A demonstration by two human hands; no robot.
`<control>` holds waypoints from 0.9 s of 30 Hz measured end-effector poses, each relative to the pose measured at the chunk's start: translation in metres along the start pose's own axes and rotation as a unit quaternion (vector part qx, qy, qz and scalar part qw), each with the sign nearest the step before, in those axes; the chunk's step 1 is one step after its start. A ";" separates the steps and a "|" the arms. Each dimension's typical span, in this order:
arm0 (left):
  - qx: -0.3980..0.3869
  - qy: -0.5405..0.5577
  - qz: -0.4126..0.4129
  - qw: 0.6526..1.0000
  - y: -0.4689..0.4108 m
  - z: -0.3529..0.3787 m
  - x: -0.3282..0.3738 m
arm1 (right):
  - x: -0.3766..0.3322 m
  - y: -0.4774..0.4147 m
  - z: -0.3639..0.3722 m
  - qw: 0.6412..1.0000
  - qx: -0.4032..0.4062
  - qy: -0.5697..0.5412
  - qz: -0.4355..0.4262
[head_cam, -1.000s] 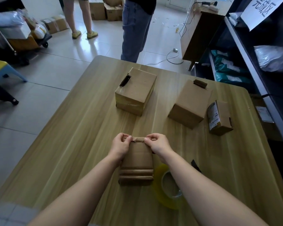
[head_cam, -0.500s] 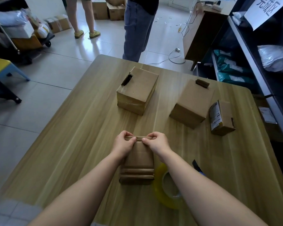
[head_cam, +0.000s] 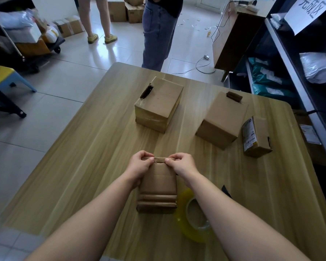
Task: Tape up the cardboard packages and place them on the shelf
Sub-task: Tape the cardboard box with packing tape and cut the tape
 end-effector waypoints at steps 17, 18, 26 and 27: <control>-0.011 0.079 -0.017 0.997 0.005 -0.009 -0.011 | 0.000 0.003 -0.004 0.998 -0.043 -0.048 0.020; 0.010 0.079 -0.014 0.997 0.005 -0.014 -0.013 | 0.002 0.004 -0.005 0.997 -0.043 -0.061 0.025; 0.051 0.064 -0.003 0.997 0.001 -0.025 -0.017 | 0.007 0.004 -0.005 0.996 0.004 -0.079 0.028; 0.053 0.058 -0.002 0.997 -0.001 -0.025 -0.017 | 0.007 0.003 -0.005 0.997 0.007 -0.077 0.028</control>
Point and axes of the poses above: each hand's wrist, its own y-axis away from the middle knuckle, its own z-axis out of the palm, x = y × z, the point moved 10 cm from there along -y, towards the middle knuckle, and after that the axes turned 3 degrees about x, right-handed, at the moved point
